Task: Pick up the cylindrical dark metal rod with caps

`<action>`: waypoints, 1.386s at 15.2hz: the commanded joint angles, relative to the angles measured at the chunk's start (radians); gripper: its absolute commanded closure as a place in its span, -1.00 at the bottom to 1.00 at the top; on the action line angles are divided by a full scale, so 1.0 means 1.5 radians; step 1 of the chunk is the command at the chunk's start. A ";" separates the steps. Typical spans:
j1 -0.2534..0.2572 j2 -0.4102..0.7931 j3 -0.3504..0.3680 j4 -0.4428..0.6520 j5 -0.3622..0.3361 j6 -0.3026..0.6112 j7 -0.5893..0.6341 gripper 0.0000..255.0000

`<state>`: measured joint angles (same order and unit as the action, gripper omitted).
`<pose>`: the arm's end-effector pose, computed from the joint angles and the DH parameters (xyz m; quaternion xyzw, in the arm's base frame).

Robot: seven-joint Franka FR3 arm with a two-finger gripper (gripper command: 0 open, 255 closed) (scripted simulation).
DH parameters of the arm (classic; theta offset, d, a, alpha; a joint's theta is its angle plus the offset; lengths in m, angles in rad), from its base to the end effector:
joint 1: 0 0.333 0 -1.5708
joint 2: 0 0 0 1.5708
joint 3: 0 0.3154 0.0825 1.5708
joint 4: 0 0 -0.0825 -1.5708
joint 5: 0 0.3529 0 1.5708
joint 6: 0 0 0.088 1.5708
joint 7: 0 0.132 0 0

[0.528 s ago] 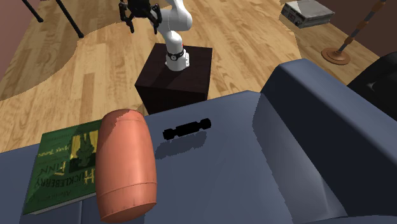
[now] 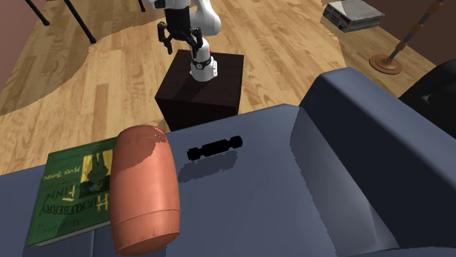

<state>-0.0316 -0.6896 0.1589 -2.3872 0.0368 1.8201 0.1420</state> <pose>0.3246 0.0550 0.5423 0.9974 -0.0258 0.0616 0.0253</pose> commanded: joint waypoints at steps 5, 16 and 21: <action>-0.030 0.111 0.095 0.013 0.027 0.079 0.204 -1.00; -0.087 0.411 0.229 0.149 -0.044 0.188 0.598 -1.00; -0.077 0.567 0.234 0.250 -0.118 0.205 0.775 -1.00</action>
<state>-0.1534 0.1152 0.5100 -2.0418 -0.1191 2.1238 1.2443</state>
